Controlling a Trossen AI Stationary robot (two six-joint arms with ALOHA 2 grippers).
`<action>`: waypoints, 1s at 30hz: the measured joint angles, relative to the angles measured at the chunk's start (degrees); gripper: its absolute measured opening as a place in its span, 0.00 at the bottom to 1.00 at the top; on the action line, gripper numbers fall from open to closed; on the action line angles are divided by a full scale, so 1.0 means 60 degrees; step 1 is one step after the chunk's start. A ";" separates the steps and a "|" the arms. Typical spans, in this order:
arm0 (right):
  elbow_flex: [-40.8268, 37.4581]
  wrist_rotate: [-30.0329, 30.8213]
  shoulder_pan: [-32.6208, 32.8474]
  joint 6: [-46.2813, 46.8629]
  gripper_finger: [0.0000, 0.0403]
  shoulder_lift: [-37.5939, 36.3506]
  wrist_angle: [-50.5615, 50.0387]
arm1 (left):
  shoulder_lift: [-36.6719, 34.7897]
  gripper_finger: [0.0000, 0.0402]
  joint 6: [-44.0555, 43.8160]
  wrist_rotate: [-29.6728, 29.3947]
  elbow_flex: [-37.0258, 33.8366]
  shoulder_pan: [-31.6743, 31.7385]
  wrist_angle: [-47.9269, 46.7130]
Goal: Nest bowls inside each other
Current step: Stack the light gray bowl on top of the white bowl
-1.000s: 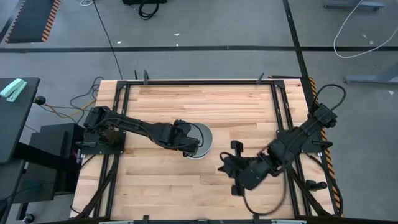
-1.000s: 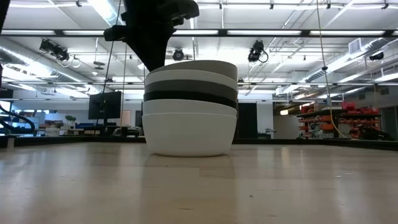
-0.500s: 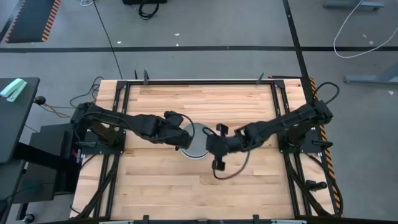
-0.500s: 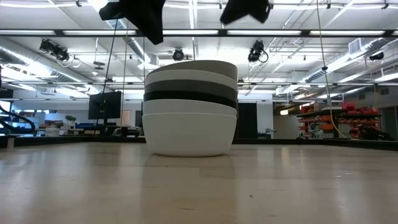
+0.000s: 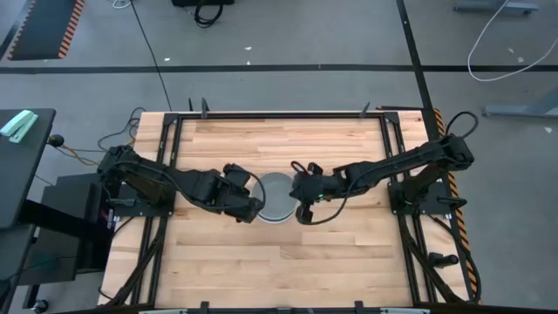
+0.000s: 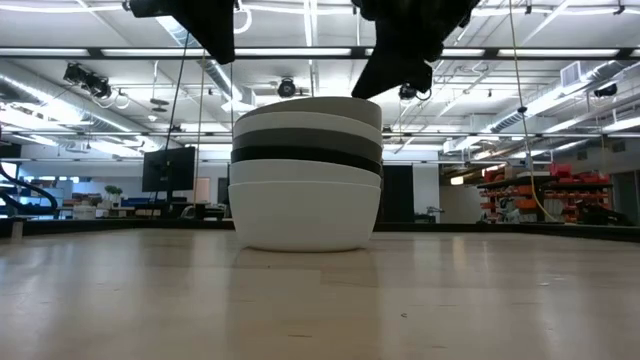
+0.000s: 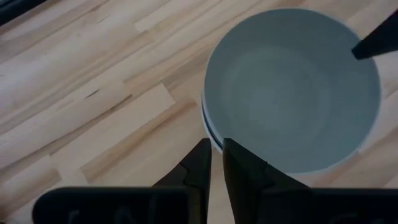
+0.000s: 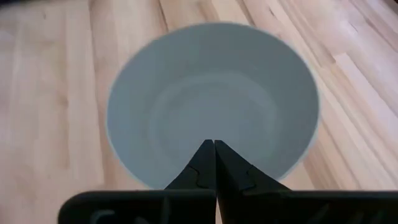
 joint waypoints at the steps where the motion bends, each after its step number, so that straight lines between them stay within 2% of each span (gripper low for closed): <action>1: -0.0155 -0.0019 -0.0051 0.0049 0.00 -0.0144 0.0155 | 0.0000 0.12 0.0000 -0.0014 0.0000 -0.0014 0.0016; 8: -0.1202 -0.0008 -0.0168 0.0469 0.00 -0.0865 0.0583 | 0.0000 0.12 -0.0007 -0.0104 -0.0003 -0.0047 0.0035; 16: -0.2256 -0.0031 -0.0159 0.0972 0.00 -0.0891 0.1811 | 0.0000 0.11 -0.0012 -0.0237 -0.0004 -0.0044 0.0122; 30: -0.0777 -0.0017 -0.0154 0.0075 0.00 -0.0891 0.1365 | 0.0020 0.10 -0.0215 -0.0273 -0.0007 0.0018 0.0709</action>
